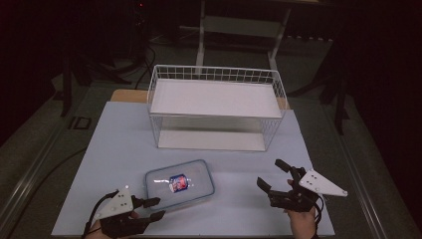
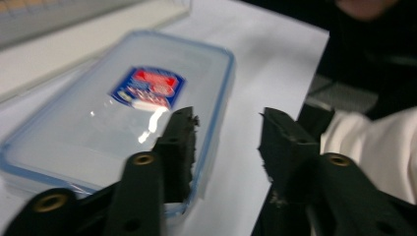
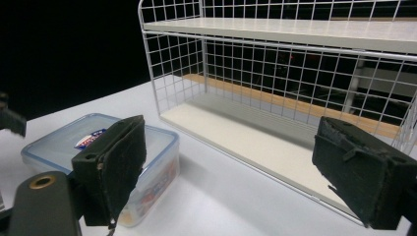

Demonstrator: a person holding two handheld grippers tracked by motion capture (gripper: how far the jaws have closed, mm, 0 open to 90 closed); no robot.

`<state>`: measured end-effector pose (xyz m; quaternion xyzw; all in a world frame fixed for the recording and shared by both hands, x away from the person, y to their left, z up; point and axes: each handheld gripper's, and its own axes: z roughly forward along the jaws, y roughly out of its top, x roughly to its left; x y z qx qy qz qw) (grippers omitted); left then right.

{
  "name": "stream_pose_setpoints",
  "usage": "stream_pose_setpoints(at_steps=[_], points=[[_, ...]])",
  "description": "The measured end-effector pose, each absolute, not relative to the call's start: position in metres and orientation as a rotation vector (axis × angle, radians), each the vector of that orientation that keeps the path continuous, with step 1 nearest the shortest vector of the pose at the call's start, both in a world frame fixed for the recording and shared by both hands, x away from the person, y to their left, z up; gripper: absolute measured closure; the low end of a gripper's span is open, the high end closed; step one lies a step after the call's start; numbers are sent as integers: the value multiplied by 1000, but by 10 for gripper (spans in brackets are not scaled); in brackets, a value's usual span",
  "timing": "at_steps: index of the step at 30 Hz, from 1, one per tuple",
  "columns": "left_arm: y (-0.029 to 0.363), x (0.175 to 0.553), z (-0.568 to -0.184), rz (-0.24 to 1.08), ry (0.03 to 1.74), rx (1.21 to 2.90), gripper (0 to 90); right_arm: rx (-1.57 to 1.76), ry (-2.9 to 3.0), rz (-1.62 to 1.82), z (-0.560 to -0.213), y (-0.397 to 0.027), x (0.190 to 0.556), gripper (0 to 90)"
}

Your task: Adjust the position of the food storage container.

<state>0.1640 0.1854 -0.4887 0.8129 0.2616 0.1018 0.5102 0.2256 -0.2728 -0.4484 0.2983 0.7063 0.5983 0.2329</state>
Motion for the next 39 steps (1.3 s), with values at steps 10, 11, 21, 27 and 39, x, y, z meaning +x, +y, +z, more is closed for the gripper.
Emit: stream_pose_setpoints(at_steps=[10,11,21,27,39], points=[[174,165,-507,147,596,2131,845,823,1953,1638,-451,-273,227,127],[173,165,-508,148,596,2138,850,823,1955,1633,-451,-272,227,127],[174,169,-516,159,629,2176,891,836,1971,1625,-454,-273,230,127],[172,173,-517,157,621,2197,895,849,1980,1619,-456,-273,231,127],[176,189,-518,173,677,2216,896,853,1989,1625,-456,-272,231,127]])
